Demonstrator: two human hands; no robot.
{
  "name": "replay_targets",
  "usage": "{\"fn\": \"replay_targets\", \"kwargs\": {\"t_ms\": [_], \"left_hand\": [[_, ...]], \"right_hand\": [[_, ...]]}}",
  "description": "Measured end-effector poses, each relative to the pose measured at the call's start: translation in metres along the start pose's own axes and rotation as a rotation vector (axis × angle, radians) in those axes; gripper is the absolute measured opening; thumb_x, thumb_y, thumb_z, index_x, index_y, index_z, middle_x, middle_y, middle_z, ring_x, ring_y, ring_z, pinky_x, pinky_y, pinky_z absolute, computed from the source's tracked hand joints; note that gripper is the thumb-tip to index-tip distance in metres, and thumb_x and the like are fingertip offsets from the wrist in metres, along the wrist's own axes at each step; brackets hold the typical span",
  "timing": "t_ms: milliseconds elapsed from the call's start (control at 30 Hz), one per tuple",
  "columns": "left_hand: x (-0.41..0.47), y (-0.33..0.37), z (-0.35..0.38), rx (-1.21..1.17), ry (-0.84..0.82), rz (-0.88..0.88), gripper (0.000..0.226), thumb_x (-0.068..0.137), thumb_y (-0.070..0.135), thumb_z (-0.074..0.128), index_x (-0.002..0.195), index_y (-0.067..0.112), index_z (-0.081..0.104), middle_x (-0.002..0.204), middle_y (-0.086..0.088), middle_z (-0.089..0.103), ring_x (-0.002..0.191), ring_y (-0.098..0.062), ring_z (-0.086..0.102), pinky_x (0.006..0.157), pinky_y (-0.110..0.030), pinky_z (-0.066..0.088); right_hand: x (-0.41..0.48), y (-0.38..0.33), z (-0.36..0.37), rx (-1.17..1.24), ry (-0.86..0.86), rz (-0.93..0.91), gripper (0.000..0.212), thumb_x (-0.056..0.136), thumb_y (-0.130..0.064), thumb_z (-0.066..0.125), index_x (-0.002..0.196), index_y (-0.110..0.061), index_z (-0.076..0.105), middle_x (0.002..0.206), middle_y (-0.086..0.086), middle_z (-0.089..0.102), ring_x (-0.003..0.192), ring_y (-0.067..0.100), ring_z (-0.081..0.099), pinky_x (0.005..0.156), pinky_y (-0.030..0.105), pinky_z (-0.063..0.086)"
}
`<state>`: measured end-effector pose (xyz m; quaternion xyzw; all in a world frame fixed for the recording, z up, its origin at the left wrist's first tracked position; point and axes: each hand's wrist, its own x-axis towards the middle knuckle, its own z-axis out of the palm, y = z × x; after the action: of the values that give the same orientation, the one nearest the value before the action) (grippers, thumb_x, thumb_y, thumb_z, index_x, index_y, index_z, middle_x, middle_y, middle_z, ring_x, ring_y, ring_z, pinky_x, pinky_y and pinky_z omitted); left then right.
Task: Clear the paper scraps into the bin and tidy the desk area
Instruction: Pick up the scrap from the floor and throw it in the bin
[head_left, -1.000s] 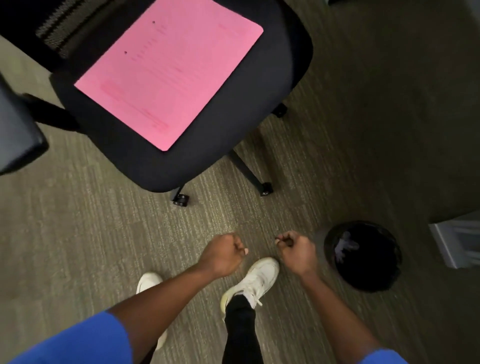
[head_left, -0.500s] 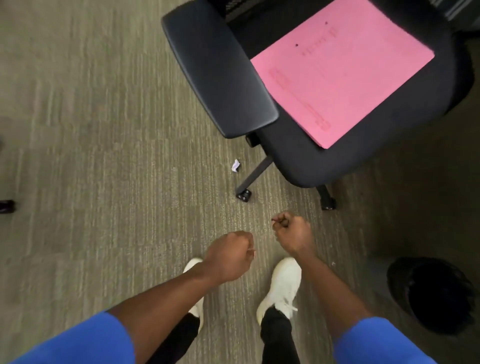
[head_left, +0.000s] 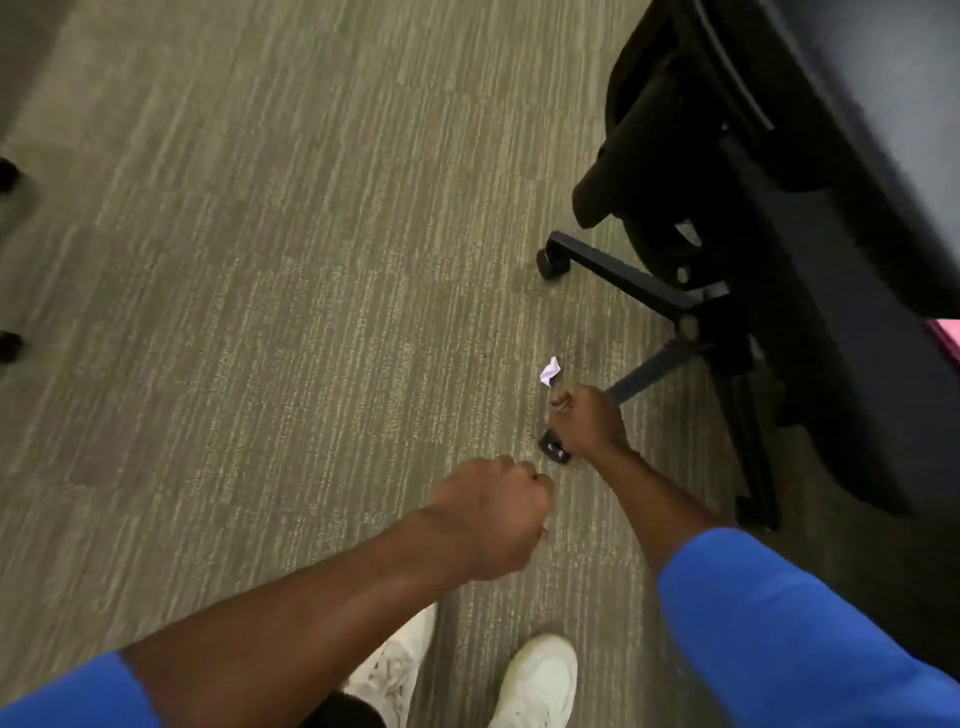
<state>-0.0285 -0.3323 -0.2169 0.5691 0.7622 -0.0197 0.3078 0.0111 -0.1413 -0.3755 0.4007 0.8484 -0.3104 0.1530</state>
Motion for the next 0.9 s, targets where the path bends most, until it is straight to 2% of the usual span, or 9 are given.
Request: {"fn": "replay_targets", "kwargs": {"t_ms": [100, 200, 333, 467, 567, 700, 833, 900], "left_hand": [[0.015, -0.016, 0.008, 0.057, -0.009, 0.03, 0.034, 0.099, 0.037, 0.064, 0.119, 0.01, 0.064, 0.115, -0.014, 0.069, 0.103, -0.035, 0.067, 0.088, -0.047, 0.057], [0.031, -0.024, 0.015, 0.075, -0.024, 0.041, 0.031, 0.1, 0.033, 0.065, 0.12, 0.01, 0.065, 0.116, -0.014, 0.069, 0.105, -0.035, 0.068, 0.088, -0.045, 0.056], [0.052, -0.021, 0.014, 0.092, -0.027, 0.074, 0.025, 0.1, 0.031, 0.065, 0.117, 0.013, 0.068, 0.115, -0.009, 0.07, 0.102, -0.031, 0.069, 0.075, -0.039, 0.05], [0.064, -0.019, 0.016, 0.134, 0.013, 0.139, 0.022, 0.099, 0.03, 0.065, 0.117, 0.018, 0.069, 0.114, -0.005, 0.07, 0.1, -0.025, 0.068, 0.082, -0.039, 0.053], [0.068, -0.035, 0.024, 0.154, 0.026, 0.124, 0.024, 0.099, 0.032, 0.066, 0.118, 0.018, 0.069, 0.11, -0.003, 0.07, 0.098, -0.024, 0.066, 0.077, -0.038, 0.051], [0.074, -0.05, 0.033, 0.093, 0.02, 0.06, 0.023, 0.101, 0.031, 0.066, 0.118, 0.015, 0.066, 0.089, 0.0, 0.053, 0.082, -0.021, 0.055, 0.073, -0.037, 0.048], [0.072, -0.05, 0.033, 0.109, 0.027, 0.066, 0.019, 0.1, 0.031, 0.067, 0.112, 0.015, 0.068, 0.085, -0.001, 0.054, 0.087, -0.024, 0.065, 0.085, -0.045, 0.059], [0.066, -0.047, 0.031, 0.141, 0.025, 0.075, 0.019, 0.1, 0.029, 0.067, 0.112, 0.014, 0.067, 0.086, -0.003, 0.056, 0.091, -0.026, 0.067, 0.086, -0.048, 0.06]], "right_hand": [[0.052, 0.0, 0.03, -0.077, 0.022, -0.05, 0.017, 0.092, -0.016, 0.069, 0.107, -0.016, 0.076, 0.116, 0.012, 0.077, 0.115, 0.035, 0.069, 0.093, 0.035, 0.052], [0.096, 0.008, 0.057, -0.108, 0.014, -0.035, 0.022, 0.095, -0.017, 0.066, 0.117, -0.016, 0.072, 0.127, 0.014, 0.072, 0.123, 0.037, 0.065, 0.097, 0.036, 0.051], [0.142, 0.031, 0.079, -0.147, 0.01, -0.019, 0.032, 0.092, -0.013, 0.066, 0.123, -0.018, 0.073, 0.127, 0.012, 0.073, 0.123, 0.036, 0.066, 0.1, 0.038, 0.055], [0.175, 0.044, 0.101, -0.188, 0.05, -0.01, 0.042, 0.092, -0.012, 0.065, 0.132, -0.026, 0.07, 0.134, 0.016, 0.064, 0.119, 0.038, 0.065, 0.102, 0.041, 0.056], [0.181, 0.044, 0.115, -0.294, 0.139, -0.043, 0.032, 0.095, -0.012, 0.062, 0.123, -0.024, 0.072, 0.131, 0.017, 0.059, 0.114, 0.04, 0.064, 0.095, 0.042, 0.056], [0.189, 0.039, 0.114, -0.266, 0.134, -0.103, 0.023, 0.091, -0.004, 0.067, 0.107, -0.015, 0.078, 0.118, 0.018, 0.071, 0.108, 0.038, 0.07, 0.089, 0.037, 0.057], [0.174, 0.032, 0.096, -0.164, 0.116, -0.103, 0.011, 0.086, -0.007, 0.076, 0.089, -0.016, 0.081, 0.101, 0.011, 0.079, 0.1, 0.031, 0.075, 0.086, 0.031, 0.056], [0.154, 0.029, 0.083, -0.128, 0.117, -0.149, 0.009, 0.085, -0.008, 0.08, 0.09, -0.015, 0.082, 0.1, 0.008, 0.079, 0.098, 0.028, 0.073, 0.086, 0.031, 0.054]]}}
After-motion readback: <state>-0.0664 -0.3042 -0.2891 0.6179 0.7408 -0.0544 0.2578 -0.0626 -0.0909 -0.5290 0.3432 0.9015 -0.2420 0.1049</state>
